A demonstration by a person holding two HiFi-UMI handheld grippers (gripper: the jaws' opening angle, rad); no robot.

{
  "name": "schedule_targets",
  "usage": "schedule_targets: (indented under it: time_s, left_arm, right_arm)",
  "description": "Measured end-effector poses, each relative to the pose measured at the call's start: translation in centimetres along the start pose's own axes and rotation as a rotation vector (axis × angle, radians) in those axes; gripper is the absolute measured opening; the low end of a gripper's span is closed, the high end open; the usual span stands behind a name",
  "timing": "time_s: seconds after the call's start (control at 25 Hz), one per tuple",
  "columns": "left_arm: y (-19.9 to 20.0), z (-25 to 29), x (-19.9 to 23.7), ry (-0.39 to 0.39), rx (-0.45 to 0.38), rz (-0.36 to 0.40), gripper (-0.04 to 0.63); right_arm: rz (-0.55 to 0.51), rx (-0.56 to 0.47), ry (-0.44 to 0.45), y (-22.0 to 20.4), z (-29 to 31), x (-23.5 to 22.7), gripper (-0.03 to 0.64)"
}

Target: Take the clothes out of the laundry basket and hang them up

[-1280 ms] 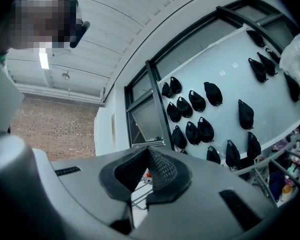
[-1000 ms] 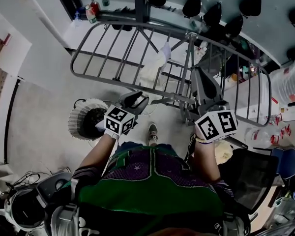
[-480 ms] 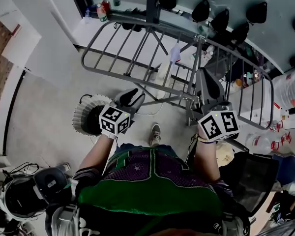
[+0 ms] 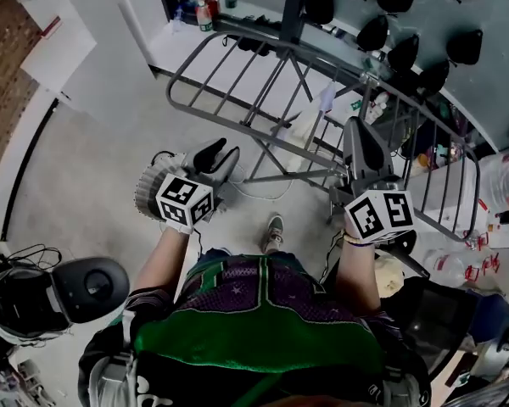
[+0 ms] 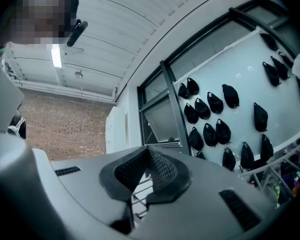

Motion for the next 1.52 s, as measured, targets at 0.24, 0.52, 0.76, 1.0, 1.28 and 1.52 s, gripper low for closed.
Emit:
schedule_targets:
  time_s: [0.24,0.52,0.76,1.0,1.28,1.52]
  left_arm:
    - [-0.3,-6.2,3.8,0.152,-0.042,-0.017,0.152]
    - [0.7,-13.9,8.1,0.325,-0.066,-0.031,0.152]
    - [0.4,-20.2,10.6,0.429,-0.103,-0.038,0.152]
    - [-0.2,-24.9,12.2,0.499,-0.137,-0.042,0.152]
    - [-0.7,-28.2,13.5,0.549,-0.166,-0.038,0.152]
    - [-0.8,-29.8,14.7,0.568,-0.169,-0.041,0.152]
  right_arm:
    - [-0.016,0.03,0.109,-2.1,2.9,4.4,0.002]
    - [-0.001,0.058,0.227,-3.4,7.4,10.4,0.002]
    - [-0.028,0.038,0.336,-4.6,9.3,16.3,0.019]
    - [-0.05,0.052,0.437,-6.2,11.0,21.2,0.168]
    - [-0.055,0.083,0.487,-8.0,12.3,24.8,0.247]
    - [-0.068,0.136,0.525,-10.2,12.9,26.8,0.247]
Point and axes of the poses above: the fingertips, and each gripper's own axes: z forward along the fingers, x to its left, y out of its top, the point moved 8 cm from there along -z, backward along the fingers, and after that the axes turned 5 degrees about y, right-handed, at the moved point
